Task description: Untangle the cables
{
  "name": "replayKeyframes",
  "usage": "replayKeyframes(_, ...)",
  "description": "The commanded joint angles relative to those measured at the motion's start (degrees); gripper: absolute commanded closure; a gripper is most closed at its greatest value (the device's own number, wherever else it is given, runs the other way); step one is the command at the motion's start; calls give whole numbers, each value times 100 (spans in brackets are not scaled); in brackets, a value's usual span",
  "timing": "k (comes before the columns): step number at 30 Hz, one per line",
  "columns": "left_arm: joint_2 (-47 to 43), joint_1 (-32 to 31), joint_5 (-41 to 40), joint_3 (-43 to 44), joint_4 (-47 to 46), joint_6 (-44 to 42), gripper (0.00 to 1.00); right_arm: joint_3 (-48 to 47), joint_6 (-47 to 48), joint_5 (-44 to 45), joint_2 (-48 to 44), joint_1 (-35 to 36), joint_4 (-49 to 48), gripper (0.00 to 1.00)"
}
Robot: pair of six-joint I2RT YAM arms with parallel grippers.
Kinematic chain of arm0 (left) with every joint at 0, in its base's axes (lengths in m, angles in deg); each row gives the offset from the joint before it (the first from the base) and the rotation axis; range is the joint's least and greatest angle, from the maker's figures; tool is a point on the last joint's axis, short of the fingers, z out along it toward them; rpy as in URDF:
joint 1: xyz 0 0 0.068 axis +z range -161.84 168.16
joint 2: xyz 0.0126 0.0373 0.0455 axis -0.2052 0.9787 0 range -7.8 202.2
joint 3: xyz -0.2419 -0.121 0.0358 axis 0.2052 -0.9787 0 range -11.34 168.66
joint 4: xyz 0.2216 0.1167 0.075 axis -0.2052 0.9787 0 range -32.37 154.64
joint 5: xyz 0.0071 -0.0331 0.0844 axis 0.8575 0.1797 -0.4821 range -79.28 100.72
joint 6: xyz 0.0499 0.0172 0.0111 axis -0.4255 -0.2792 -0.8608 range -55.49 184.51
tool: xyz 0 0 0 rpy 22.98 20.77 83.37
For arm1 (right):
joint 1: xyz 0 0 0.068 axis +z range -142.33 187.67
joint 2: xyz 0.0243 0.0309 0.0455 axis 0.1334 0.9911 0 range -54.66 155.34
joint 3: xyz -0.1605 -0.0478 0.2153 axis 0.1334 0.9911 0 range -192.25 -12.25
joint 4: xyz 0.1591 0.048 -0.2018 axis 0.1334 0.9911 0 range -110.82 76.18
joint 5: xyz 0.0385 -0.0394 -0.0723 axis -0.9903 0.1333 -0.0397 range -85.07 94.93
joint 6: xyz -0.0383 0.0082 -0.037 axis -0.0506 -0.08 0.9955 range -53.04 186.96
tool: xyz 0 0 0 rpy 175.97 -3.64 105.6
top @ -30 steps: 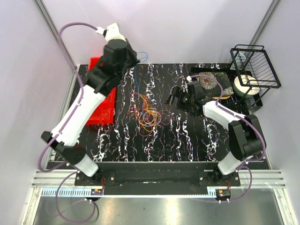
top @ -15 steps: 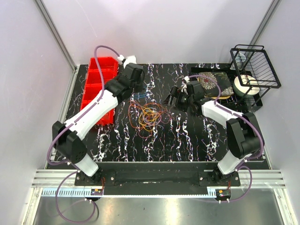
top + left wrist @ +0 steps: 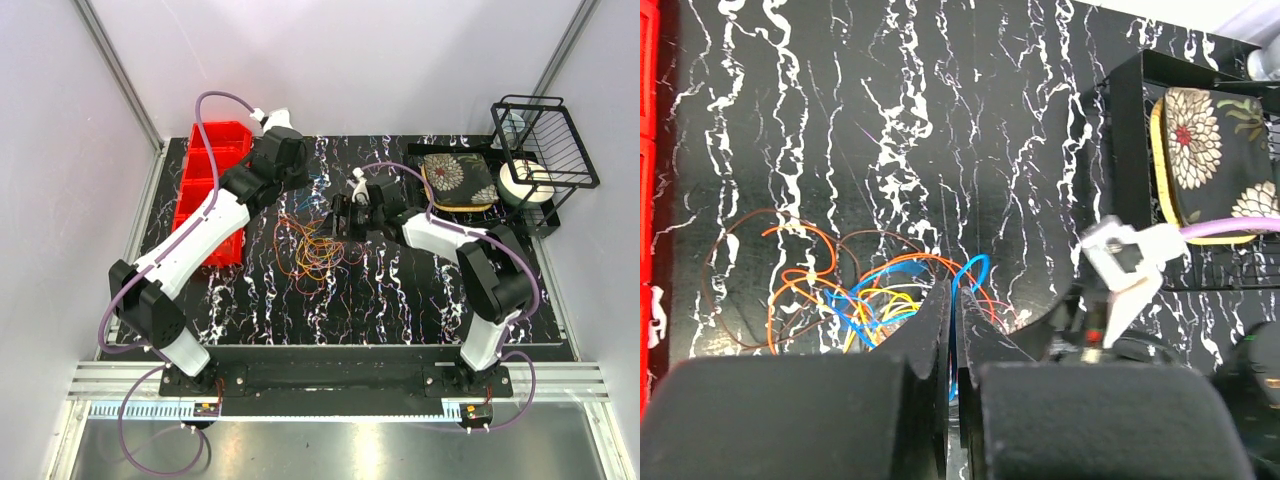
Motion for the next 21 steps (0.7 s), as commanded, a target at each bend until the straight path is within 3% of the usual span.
replayKeyframes(1,-240,-22,229,158,-230,118,100,-355,43,-117,242,58,-413,23)
replayKeyframes(21,-662,-13,747,-282,-713,373,100,-1788,78,402,1638,428,193,41)
